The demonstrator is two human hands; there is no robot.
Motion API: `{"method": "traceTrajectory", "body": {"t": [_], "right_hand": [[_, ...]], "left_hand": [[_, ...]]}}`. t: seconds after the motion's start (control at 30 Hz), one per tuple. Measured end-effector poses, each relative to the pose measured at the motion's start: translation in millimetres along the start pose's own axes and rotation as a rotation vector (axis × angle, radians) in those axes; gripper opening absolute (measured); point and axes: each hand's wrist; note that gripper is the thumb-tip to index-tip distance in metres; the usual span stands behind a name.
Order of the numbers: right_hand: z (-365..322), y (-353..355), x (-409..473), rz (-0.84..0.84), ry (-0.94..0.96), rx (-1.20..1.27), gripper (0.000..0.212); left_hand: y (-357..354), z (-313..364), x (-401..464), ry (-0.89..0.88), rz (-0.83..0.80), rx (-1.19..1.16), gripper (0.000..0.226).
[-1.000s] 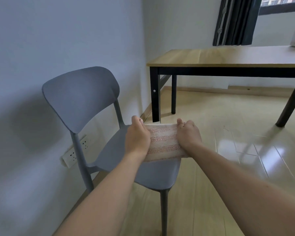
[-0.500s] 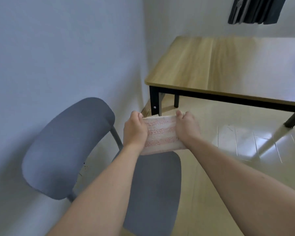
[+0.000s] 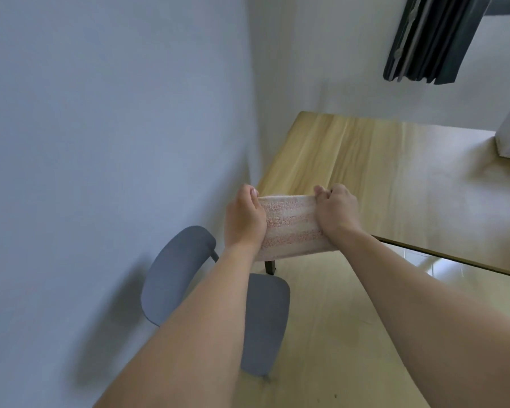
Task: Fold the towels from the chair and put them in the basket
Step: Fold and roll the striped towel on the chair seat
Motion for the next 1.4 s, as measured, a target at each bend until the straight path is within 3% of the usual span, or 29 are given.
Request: {"method": "traceTrajectory", "body": {"t": [0.23, 0.53, 0.73, 0.8, 0.9, 1.07, 1.4], "right_hand": [[32.0, 35.2, 7.1, 0.034, -0.025, -0.032, 0.031], [109.6, 141.9, 80.7, 0.027, -0.085, 0.122, 0.035], [150.2, 211.2, 133.7, -0.068, -0.058, 0.137, 0.035], [162.8, 225.5, 153.2, -0.098, -0.114, 0.176, 0.043], [189.4, 249.7, 172.8, -0.189, -0.389, 0.408, 0.06], [237.1, 311.1, 193.5, -0.498, -0.567, 0.602, 0.024], [330.1, 449.8, 261.6, -0.427, -0.28, 0.547, 0.018]], "left_hand": [[-45.2, 18.7, -14.3, -0.009, -0.045, 0.022, 0.021], [-147.2, 120.1, -28.9, -0.075, -0.059, -0.034, 0.029], [-198.9, 163.5, -35.0, 0.085, -0.293, -0.221, 0.024], [-217.2, 175.5, -34.5, 0.136, -0.302, -0.302, 0.021], [-248.3, 195.1, -29.9, 0.171, -0.285, -0.299, 0.021], [-300.5, 243.3, -35.3, 0.239, -0.226, -0.338, 0.019], [-416.6, 346.0, -91.3, 0.35, -0.345, -0.442, 0.01]]}}
Point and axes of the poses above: each hand's wrist, its own x-axis towards the middle knuckle, its own y-axis out of the back of the hand, z = x × y, and after that the axes turned 8 degrees about y, right-handed
